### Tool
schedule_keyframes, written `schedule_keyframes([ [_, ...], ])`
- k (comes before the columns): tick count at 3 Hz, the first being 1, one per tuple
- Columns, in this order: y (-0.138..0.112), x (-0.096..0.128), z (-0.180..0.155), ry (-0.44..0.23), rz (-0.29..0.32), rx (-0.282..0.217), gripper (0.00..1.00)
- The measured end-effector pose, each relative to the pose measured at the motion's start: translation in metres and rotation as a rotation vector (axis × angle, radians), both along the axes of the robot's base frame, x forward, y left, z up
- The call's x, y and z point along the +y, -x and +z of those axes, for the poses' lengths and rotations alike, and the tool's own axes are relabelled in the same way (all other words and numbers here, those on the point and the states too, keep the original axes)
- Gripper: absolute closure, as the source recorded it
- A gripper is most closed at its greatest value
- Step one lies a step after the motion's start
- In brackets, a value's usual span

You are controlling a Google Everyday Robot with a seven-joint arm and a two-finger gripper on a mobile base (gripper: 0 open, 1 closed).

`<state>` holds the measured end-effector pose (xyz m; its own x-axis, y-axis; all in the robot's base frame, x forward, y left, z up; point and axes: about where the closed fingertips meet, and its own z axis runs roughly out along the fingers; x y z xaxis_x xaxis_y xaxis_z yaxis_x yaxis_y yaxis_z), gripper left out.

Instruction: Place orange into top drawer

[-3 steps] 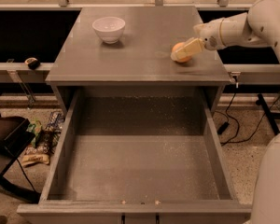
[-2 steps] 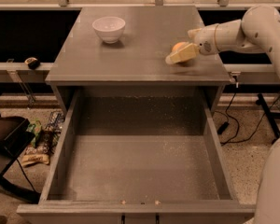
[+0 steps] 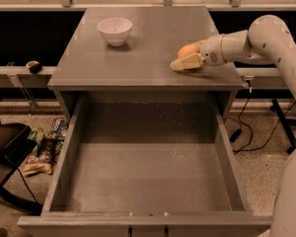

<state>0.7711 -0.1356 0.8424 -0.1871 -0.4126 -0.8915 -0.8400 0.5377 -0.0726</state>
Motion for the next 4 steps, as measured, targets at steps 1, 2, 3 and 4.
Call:
schedule_keyframes([
  [1,0.0,0.0,0.0,0.0,0.0,0.0,0.65],
  [2,0.0,0.0,0.0,0.0,0.0,0.0,0.9],
  [3,0.015,0.011,0.013,0.07,0.035,0.007,1.0],
  [4,0.058,0.022,0.044,0.178,0.066,-0.007,1.0],
])
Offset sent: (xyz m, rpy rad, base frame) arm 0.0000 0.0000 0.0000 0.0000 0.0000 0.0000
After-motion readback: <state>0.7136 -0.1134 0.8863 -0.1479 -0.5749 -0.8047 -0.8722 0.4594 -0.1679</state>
